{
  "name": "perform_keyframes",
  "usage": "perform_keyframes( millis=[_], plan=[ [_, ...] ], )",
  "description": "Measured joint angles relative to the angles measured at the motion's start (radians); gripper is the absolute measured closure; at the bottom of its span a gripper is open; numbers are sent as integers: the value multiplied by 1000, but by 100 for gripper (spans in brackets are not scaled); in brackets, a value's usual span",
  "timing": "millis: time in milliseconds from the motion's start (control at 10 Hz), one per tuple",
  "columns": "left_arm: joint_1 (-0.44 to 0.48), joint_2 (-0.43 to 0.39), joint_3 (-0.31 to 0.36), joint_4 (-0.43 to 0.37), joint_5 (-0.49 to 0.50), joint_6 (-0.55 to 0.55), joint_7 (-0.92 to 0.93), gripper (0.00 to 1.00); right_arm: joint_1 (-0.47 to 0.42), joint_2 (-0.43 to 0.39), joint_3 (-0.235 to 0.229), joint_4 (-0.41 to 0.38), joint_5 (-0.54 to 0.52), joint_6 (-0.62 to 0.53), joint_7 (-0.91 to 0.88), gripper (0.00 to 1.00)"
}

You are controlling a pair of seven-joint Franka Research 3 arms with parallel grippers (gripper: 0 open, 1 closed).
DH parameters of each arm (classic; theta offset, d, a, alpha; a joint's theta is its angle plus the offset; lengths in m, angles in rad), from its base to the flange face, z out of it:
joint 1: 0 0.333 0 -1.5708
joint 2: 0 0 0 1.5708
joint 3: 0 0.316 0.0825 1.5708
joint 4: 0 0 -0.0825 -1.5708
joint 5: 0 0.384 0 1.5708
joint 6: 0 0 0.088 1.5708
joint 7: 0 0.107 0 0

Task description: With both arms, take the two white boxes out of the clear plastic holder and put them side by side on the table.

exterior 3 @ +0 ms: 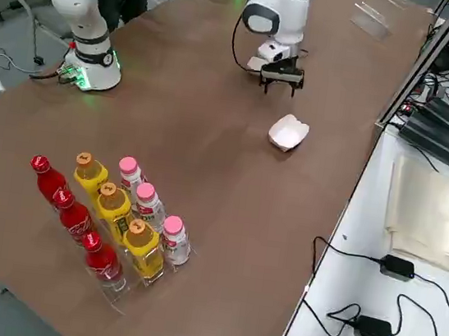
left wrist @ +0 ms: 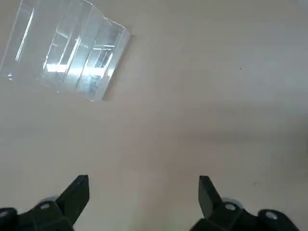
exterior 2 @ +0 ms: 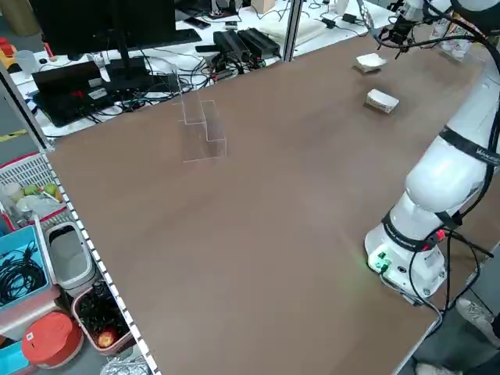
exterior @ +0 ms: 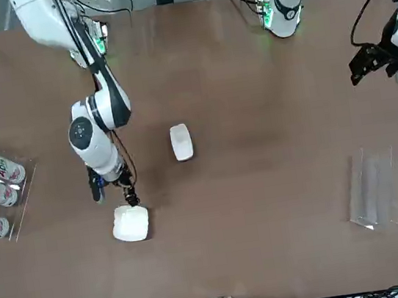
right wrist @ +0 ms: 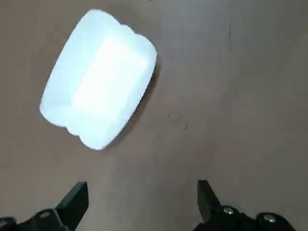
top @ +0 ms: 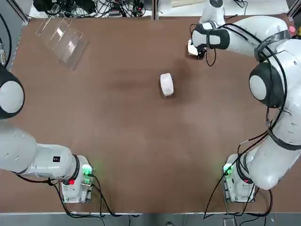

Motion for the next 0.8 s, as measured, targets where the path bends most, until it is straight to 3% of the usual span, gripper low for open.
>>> perform_keyframes(
  millis=[300, 400, 800],
  plan=[
    [7, 1, 2, 0, -7, -3, 0, 0, 14, -28, 39, 10, -3, -20, -544, 0],
    [8, 1, 3, 0, -14, -3, 0, 0, 25, -28, 43, 3, -2, -20, -645, 0],
    [8, 10, 3, -1, -37, -3, 17, 0, 200, -12, 50, -50, -8, 111, -712, 0]
  ],
)
